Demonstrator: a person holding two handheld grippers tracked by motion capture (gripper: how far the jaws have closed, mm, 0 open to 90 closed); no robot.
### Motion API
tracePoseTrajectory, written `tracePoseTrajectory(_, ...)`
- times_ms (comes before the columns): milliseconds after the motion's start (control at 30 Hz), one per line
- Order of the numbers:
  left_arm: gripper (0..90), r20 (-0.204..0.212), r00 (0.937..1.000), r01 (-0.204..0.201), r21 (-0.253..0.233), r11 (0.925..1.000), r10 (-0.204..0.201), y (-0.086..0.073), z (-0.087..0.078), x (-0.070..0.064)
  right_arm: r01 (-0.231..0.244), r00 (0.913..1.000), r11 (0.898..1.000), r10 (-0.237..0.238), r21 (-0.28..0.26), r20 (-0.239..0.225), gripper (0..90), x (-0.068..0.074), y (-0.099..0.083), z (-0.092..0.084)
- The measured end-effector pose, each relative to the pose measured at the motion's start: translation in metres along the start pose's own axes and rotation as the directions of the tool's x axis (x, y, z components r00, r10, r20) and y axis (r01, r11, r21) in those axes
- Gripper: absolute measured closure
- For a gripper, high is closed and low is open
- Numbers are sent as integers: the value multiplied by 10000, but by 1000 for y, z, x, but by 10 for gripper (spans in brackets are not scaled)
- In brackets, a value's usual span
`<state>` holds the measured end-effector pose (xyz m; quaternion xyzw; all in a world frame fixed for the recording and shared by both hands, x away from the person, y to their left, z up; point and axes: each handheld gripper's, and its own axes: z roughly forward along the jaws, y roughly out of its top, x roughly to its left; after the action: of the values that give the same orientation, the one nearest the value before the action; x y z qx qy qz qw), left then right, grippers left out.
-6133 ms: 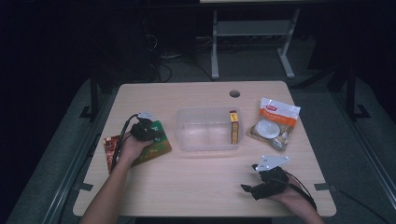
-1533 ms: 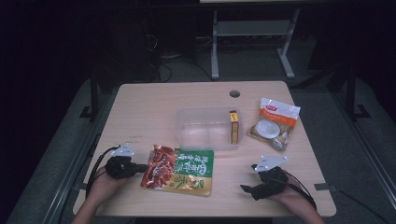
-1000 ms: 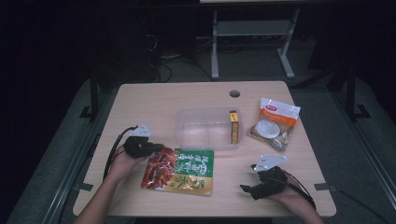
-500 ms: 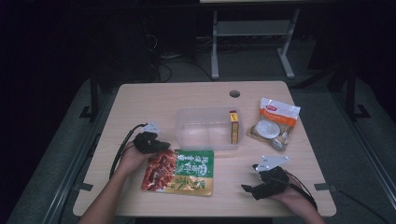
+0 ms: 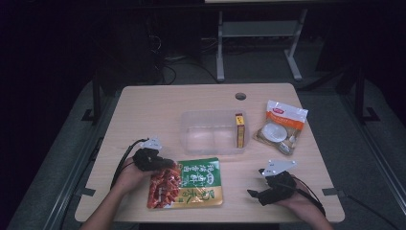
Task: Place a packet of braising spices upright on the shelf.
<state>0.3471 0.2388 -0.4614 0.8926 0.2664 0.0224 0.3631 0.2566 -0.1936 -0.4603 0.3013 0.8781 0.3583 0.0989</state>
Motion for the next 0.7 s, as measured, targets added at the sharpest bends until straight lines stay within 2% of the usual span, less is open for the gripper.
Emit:
tracePoseTrajectory(133, 898, 225, 9992, -320, -390, 9987, 329, 0, -3, 2, -1, 10000, 10000, 1, 37, -2, 149, 0, 0, 0)
tracePoseTrajectory(167, 787, 444, 9981, -411, -563, 9976, 436, 1, -2, 2, 2, 10000, 10000, -2, 48, 7, 149, 0, 0, 0)
tracePoseTrajectory(233, 635, 489, 9950, -851, -327, 9958, 866, 3, -1, 2, -29, 10000, 10000, 29, 15, 14, 149, 0, 0, 0)
tracePoseTrajectory(367, 430, 939, 9877, -1214, -428, 9917, 1250, 6, 0, -2, 5, 10000, 10000, -5, 31, 45, 149, -1, 0, 1)
tracePoseTrajectory(467, 290, 960, 9845, -1446, -320, 9890, 1471, 7, 3, -2, 4, 10000, 10000, -4, 40, 35, 148, -1, 0, 1)
tracePoseTrajectory(500, 272, 1013, 9844, -1416, -312, 9894, 1441, 6, 5, -4, 11, 10000, 10000, -11, 48, 30, 149, -1, 0, 1)
tracePoseTrajectory(533, 256, 1024, 9815, -1608, -187, 9868, 1619, 6, 6, -4, 17, 10000, 10000, -17, 44, 26, 148, 0, 0, 1)
tracePoseTrajectory(567, 241, 1085, 9824, -1514, -170, 9883, 1523, 6, 9, -6, 9, 10000, 10000, -9, 43, 12, 149, 0, 0, 1)
tracePoseTrajectory(600, 233, 1159, 9797, -1642, -67, 9864, 1639, 6, 11, -6, -4, 10000, 10000, 4, 33, 9, 148, 0, 0, 1)
tracePoseTrajectory(700, 204, 1110, 9777, -1793, -11, 9838, 1783, 6, 14, -10, -6, 10000, 10000, 6, 26, 24, 149, 0, 0, 1)
